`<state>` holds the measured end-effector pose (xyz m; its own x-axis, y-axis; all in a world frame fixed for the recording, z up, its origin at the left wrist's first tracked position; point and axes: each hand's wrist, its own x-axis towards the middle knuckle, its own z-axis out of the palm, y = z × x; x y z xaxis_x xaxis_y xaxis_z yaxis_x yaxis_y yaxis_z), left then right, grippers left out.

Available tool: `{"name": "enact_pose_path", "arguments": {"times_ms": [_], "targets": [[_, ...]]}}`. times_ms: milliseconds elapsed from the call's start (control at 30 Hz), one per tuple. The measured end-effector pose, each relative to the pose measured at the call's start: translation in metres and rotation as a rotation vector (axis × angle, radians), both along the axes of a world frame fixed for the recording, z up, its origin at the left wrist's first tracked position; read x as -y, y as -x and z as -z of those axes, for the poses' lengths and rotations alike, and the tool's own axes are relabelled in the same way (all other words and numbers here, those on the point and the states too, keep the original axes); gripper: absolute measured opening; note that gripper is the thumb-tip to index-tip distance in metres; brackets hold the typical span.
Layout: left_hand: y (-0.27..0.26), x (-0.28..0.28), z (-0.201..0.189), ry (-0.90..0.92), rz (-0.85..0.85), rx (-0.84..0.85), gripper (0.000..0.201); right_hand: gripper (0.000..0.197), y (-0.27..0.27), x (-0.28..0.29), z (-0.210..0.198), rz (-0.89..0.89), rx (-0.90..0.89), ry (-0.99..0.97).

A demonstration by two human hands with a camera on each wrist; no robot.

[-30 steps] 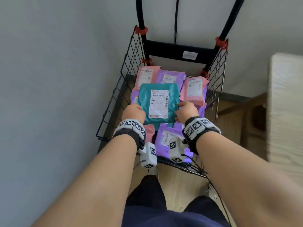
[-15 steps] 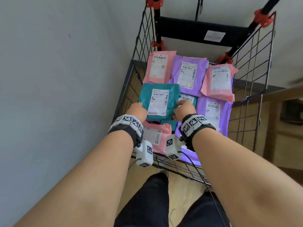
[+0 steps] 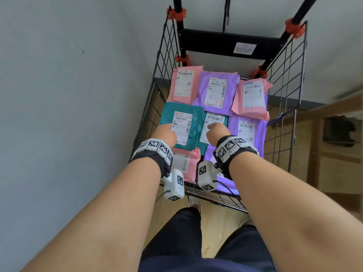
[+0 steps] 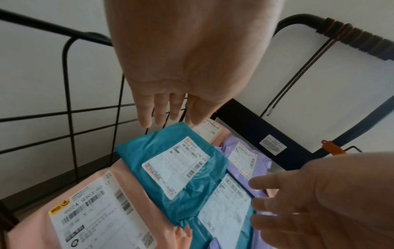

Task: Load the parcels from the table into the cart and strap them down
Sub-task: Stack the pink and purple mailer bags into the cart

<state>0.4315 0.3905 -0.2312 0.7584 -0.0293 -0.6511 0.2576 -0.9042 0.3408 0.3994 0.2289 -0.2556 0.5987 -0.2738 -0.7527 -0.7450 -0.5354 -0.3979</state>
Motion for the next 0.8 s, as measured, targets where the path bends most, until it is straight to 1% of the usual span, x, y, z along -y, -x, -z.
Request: {"name": "enact_pose_path", "arguments": {"times_ms": [67, 167, 267, 367, 433, 533, 600, 633, 700, 800], "targets": [[0.004, 0.01, -0.008, 0.017, 0.001, 0.003, 0.045, 0.047, 0.006, 0.013, -0.013, 0.01, 0.033, 0.015], [0.011, 0.032, -0.026, 0.03, 0.011, 0.015, 0.049, 0.041, 0.016, 0.034, -0.034, 0.026, 0.101, 0.041], [0.02, 0.059, -0.046, 0.072, 0.041, 0.047, 0.048, 0.035, 0.029, 0.059, -0.056, 0.112, 0.19, 0.033], [0.034, 0.089, -0.064, 0.118, 0.076, 0.083, 0.05, 0.03, 0.046, 0.089, -0.078, 0.255, 0.313, -0.032], [0.044, 0.112, -0.075, 0.132, 0.11, 0.117, 0.05, 0.027, 0.058, 0.112, -0.094, 0.281, 0.377, -0.002], [0.06, 0.153, -0.091, 0.132, 0.181, 0.18, 0.042, 0.027, 0.082, 0.151, -0.114, 0.369, 0.461, 0.045], [0.071, 0.184, -0.103, 0.144, 0.208, 0.222, 0.034, 0.026, 0.103, 0.18, -0.122, 0.454, 0.483, 0.063], [0.077, 0.2, -0.107, 0.152, 0.223, 0.239, 0.034, 0.026, 0.115, 0.196, -0.125, 0.485, 0.487, 0.076], [0.091, 0.236, -0.113, 0.179, 0.254, 0.256, 0.037, 0.028, 0.142, 0.229, -0.13, 0.509, 0.489, 0.096], [0.121, 0.29, -0.116, 0.228, 0.281, 0.262, 0.036, 0.03, 0.186, 0.279, -0.138, 0.521, 0.475, 0.145]]}}
